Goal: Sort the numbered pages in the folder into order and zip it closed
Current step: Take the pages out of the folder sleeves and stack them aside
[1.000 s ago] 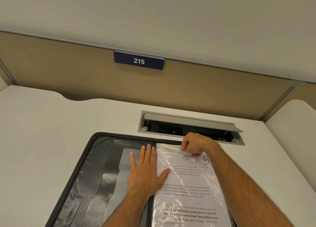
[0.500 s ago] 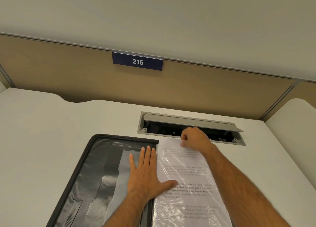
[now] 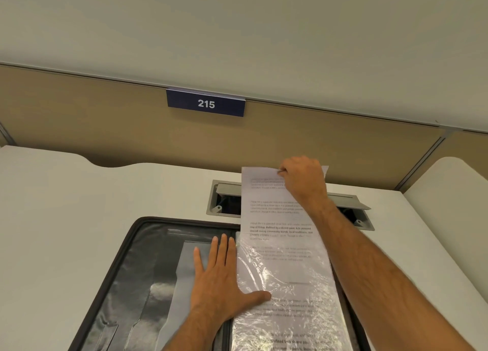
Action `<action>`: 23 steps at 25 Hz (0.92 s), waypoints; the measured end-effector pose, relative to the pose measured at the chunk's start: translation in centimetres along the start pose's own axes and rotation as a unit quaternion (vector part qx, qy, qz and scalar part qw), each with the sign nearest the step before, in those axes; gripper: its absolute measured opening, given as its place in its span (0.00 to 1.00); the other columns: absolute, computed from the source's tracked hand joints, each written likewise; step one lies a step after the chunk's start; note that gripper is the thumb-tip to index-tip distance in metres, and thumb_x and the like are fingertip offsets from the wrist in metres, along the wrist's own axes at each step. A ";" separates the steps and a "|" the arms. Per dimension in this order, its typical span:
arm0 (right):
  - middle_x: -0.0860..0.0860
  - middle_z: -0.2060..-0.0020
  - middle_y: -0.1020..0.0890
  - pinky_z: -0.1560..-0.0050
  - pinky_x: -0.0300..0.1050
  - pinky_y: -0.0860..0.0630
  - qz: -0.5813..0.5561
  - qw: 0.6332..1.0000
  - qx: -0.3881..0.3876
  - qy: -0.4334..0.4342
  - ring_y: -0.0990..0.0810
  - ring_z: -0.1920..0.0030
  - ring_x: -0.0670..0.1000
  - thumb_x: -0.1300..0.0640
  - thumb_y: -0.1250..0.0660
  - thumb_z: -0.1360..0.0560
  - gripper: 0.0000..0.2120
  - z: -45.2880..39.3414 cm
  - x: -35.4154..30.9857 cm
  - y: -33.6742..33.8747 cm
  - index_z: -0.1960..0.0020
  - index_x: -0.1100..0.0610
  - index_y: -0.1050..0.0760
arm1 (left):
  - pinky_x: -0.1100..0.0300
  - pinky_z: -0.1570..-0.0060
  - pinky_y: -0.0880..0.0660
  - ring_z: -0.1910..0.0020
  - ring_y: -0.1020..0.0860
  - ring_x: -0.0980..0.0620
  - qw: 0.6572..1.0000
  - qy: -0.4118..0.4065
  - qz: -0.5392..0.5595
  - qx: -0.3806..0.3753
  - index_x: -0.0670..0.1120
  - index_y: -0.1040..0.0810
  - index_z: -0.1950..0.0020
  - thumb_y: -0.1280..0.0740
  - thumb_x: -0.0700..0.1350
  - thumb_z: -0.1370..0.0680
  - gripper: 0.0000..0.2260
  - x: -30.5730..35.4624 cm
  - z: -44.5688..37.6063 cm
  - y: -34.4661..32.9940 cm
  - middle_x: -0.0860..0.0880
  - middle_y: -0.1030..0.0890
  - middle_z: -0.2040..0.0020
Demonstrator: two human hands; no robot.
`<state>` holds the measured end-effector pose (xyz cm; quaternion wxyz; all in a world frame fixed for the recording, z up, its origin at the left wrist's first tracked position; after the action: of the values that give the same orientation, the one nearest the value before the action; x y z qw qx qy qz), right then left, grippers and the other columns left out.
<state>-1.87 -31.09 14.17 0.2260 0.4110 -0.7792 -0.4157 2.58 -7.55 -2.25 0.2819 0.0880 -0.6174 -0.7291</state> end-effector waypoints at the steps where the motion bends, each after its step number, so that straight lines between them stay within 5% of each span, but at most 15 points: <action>1: 0.51 0.67 0.18 0.58 0.50 0.27 0.003 1.000 0.024 0.017 0.23 0.66 0.55 0.59 0.25 0.28 0.06 -0.5 0.1 0.8 0.62 0.56 0.19 | 0.33 0.28 0.69 0.23 0.72 0.46 1.000 0.001 0.001 -0.001 0.46 0.75 0.26 0.58 0.88 0.43 0.63 0.0 0.0 0.0 0.48 0.71 0.22; 7: 0.52 0.68 0.17 0.60 0.52 0.24 -0.041 0.992 0.096 0.068 0.21 0.69 0.55 0.55 0.31 0.24 0.09 -2.9 1.1 6.1 0.60 0.58 0.18 | 0.36 0.27 0.70 0.22 0.70 0.49 0.999 0.004 0.047 0.014 0.45 0.72 0.23 0.57 0.89 0.45 0.66 0.1 0.3 0.6 0.51 0.71 0.23; 10: 0.52 0.65 0.15 0.63 0.46 0.25 -0.089 0.988 0.081 0.098 0.19 0.67 0.56 0.56 0.31 0.25 0.07 -3.1 0.6 8.8 0.57 0.59 0.17 | 0.43 0.24 0.67 0.20 0.59 0.54 0.974 0.015 0.221 0.051 0.48 0.63 0.19 0.45 0.86 0.41 0.64 -0.4 0.4 1.7 0.59 0.61 0.22; 14: 0.51 0.60 0.13 0.59 0.42 0.24 -0.142 0.981 0.048 0.122 0.16 0.62 0.53 0.62 0.26 0.27 0.03 -2.8 -0.4 13.1 0.54 0.59 0.16 | 0.50 0.25 0.40 0.23 0.39 0.53 0.868 0.038 0.470 0.154 0.56 0.47 0.19 0.26 0.67 0.34 0.50 -2.1 0.5 5.8 0.55 0.40 0.20; 20: 0.49 0.59 0.13 0.56 0.37 0.22 -0.218 0.968 -0.001 0.122 0.17 0.61 0.46 0.64 0.25 0.27 0.04 -2.1 -2.3 18.6 0.53 0.59 0.15 | 0.55 0.31 0.31 0.31 0.30 0.58 0.808 -0.014 0.520 0.275 0.54 0.33 0.24 0.24 0.53 0.27 0.33 -1.5 1.0 14.6 0.58 0.28 0.29; 23: 0.48 0.59 0.14 0.53 0.40 0.20 -0.269 0.956 -0.035 0.110 0.15 0.58 0.48 0.64 0.24 0.28 0.04 -1.4 -3.6 19.6 0.54 0.59 0.15 | 0.52 0.37 0.23 0.42 0.20 0.56 0.786 -0.019 0.543 0.297 0.52 0.21 0.38 0.27 0.51 0.24 0.15 -1.5 2.2 15.9 0.58 0.18 0.43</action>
<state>-7.74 -22.57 31.27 0.2046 0.6401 -0.5951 -0.4407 7.57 -6.14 13.06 0.5791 -0.1962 -0.7545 -0.2383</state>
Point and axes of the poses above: each hand's wrist, its own z-axis away from the middle knuckle, its own y-axis out of the back of the hand, x = y × z, the point moved 5 cm from there along -z, towards the middle knuckle
